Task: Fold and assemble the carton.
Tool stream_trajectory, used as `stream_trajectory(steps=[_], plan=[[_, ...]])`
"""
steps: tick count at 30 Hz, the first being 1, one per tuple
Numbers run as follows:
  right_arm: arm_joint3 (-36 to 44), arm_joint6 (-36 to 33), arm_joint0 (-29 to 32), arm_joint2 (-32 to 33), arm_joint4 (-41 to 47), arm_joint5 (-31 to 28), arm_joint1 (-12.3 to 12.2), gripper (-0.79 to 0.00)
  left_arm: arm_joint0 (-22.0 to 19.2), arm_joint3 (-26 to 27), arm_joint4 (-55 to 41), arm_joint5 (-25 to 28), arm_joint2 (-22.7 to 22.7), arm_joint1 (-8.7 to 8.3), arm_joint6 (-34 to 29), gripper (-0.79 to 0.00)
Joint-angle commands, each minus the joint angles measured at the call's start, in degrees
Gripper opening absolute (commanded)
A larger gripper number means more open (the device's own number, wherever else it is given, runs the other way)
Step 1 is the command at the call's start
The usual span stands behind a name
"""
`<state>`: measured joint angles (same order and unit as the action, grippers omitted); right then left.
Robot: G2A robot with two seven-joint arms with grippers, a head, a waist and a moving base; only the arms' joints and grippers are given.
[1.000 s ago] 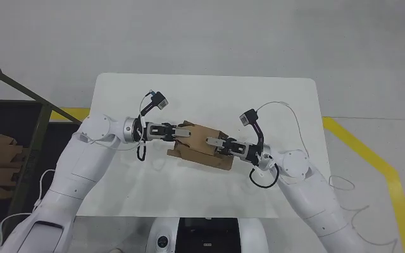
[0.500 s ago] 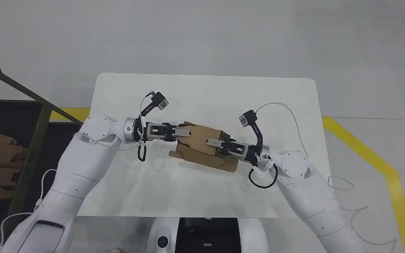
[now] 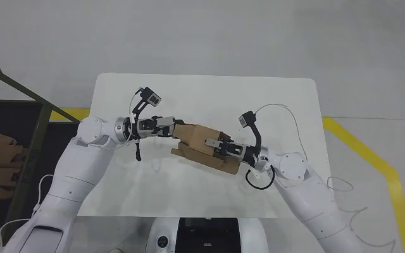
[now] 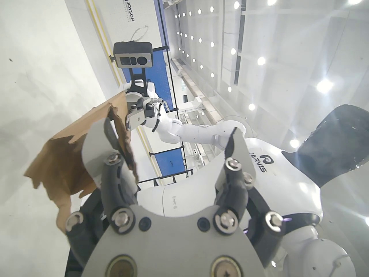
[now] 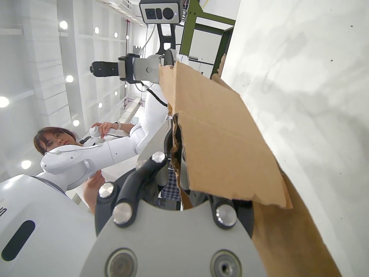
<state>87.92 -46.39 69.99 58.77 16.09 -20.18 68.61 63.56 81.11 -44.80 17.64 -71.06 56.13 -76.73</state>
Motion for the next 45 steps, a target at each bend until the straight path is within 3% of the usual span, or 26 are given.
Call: stream_trajectory(steps=[1, 13, 28, 45], plan=[[0.04, 0.28, 0.03, -0.17, -0.33, 0.03, 0.03, -0.785, 0.12, 0.37, -1.65, 0.09, -0.08, 0.12, -0.28, 0.0], [1.14, 2.28, 1.01, -1.09, -0.72, -0.01, 0.26, -0.785, -0.04, 0.81, -7.55, -0.46, 1.67, 1.24, -1.75, 0.0], [2.12, 3.0, 0.82, -1.92, -0.82, -0.13, 0.56, -0.785, -2.3, -0.24, -4.24, -0.71, 4.14, 2.27, -2.3, 0.0], [1.2, 3.42, 1.04, 0.17, 0.22, -1.9, 0.36, -0.785, -0.6, 0.55, -2.77, -0.28, -1.58, 1.7, 0.78, 0.0]])
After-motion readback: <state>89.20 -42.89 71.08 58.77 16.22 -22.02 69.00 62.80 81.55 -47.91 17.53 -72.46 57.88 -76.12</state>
